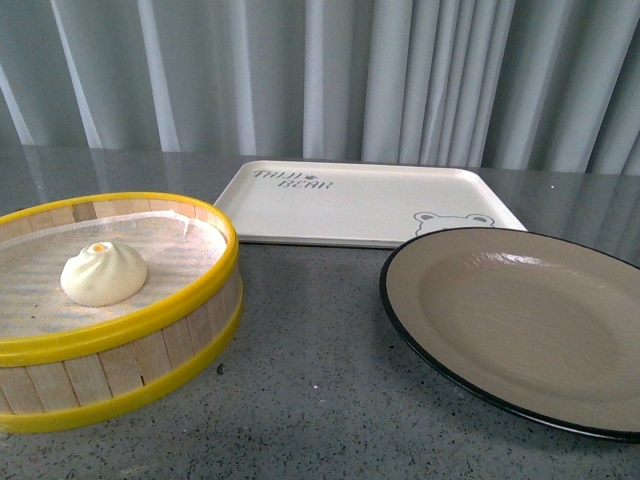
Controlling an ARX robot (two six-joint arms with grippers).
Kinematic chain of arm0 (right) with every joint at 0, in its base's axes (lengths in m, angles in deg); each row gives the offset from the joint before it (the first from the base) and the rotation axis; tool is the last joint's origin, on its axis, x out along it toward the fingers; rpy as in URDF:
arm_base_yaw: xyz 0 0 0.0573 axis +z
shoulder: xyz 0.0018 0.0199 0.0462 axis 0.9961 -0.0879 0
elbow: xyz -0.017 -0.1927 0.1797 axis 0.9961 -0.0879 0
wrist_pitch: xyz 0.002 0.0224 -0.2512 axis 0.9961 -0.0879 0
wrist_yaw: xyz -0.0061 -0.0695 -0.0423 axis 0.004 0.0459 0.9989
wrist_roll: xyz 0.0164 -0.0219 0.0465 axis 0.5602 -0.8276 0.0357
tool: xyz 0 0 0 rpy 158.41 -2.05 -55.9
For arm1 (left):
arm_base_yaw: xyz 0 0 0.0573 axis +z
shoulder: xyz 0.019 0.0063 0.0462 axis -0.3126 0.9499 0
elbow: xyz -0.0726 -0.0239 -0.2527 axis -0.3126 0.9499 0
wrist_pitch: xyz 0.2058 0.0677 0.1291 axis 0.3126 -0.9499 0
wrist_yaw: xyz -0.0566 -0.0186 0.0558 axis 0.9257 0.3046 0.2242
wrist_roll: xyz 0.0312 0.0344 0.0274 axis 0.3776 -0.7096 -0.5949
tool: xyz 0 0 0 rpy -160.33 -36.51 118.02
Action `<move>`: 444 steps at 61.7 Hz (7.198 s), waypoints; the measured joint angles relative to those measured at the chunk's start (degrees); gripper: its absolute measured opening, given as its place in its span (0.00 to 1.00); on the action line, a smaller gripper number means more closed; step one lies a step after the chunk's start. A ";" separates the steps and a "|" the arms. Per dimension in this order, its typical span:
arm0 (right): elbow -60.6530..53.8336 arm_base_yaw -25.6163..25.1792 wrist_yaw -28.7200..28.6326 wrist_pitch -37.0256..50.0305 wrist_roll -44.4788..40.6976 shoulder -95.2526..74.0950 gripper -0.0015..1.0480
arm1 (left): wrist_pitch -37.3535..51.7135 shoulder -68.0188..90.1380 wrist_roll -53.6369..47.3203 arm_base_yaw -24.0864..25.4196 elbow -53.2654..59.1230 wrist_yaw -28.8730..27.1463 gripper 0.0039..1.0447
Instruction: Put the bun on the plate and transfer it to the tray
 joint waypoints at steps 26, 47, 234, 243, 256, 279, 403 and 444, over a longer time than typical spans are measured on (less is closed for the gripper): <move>0.00 0.00 -0.02 0.00 0.00 0.00 0.92 | 0.00 0.00 0.00 0.00 0.00 0.00 0.94; 0.00 0.00 0.00 0.00 0.00 0.00 0.92 | -0.02 0.00 0.00 0.00 0.00 0.00 0.94; 0.00 0.07 0.00 0.00 0.00 0.00 0.92 | -1.03 93.13 -7.82 -1.68 -56.61 9.35 0.94; 0.00 0.04 0.00 0.00 -0.02 0.00 0.92 | -1.70 92.19 -7.56 -1.20 -55.78 10.67 0.94; 0.00 0.04 0.00 0.00 -0.02 0.00 0.92 | -2.36 90.58 -7.48 -1.27 -54.12 11.34 0.94; 0.00 0.04 0.00 0.00 -0.02 0.00 0.92 | -2.19 89.37 -7.50 -3.43 -52.35 12.24 0.94; 0.00 0.04 0.00 0.00 -0.02 0.00 0.92 | 2.80 98.90 -3.23 -35.95 -70.95 13.07 0.04; 0.00 0.04 0.00 0.00 0.00 0.00 0.92 | 0.57 108.89 -5.14 -42.93 -79.32 10.10 0.04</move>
